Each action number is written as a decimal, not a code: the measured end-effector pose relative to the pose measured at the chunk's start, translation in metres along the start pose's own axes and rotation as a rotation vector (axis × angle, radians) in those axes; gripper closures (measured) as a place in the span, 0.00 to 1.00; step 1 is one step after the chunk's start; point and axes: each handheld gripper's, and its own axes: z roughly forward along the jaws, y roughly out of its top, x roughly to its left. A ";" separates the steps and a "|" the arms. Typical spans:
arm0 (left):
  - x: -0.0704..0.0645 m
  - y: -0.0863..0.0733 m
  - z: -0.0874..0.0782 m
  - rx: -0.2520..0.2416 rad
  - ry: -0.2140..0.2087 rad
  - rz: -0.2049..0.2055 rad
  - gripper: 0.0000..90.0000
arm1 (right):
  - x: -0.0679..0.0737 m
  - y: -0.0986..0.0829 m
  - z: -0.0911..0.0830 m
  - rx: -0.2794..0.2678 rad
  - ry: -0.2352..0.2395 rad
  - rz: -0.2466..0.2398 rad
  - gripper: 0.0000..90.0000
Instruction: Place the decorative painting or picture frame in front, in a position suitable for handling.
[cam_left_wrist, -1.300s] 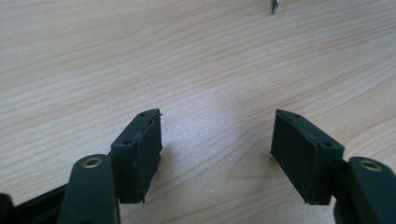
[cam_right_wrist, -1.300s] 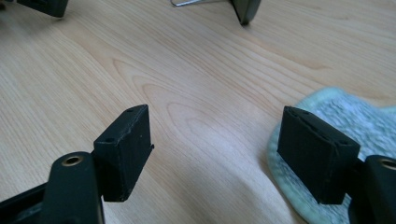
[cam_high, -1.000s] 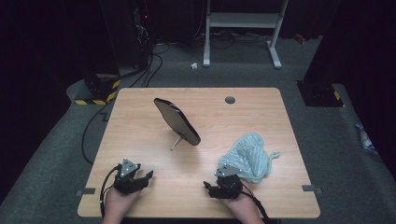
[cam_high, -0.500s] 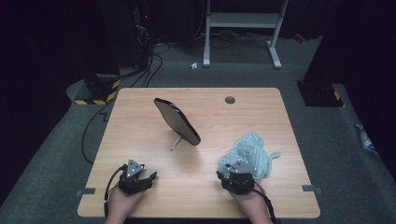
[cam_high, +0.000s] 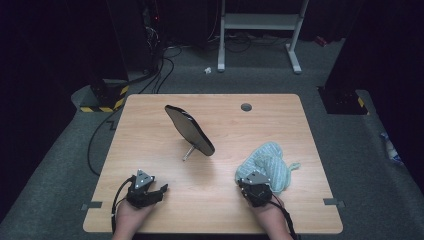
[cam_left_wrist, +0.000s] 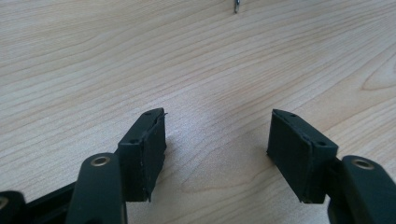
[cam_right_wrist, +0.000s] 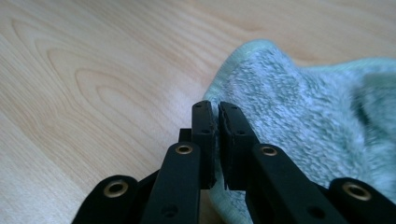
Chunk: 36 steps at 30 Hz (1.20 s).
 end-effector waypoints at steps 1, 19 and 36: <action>0.000 0.000 0.000 0.001 0.001 0.001 0.41 | -0.001 0.001 -0.002 -0.013 0.001 0.002 0.94; 0.000 0.000 0.000 0.002 0.005 0.004 0.42 | -0.088 -0.012 -0.055 -0.186 -0.256 0.224 0.83; -0.001 0.000 0.000 -0.003 0.003 0.010 0.46 | -0.047 0.001 -0.037 -0.164 -0.172 0.117 0.56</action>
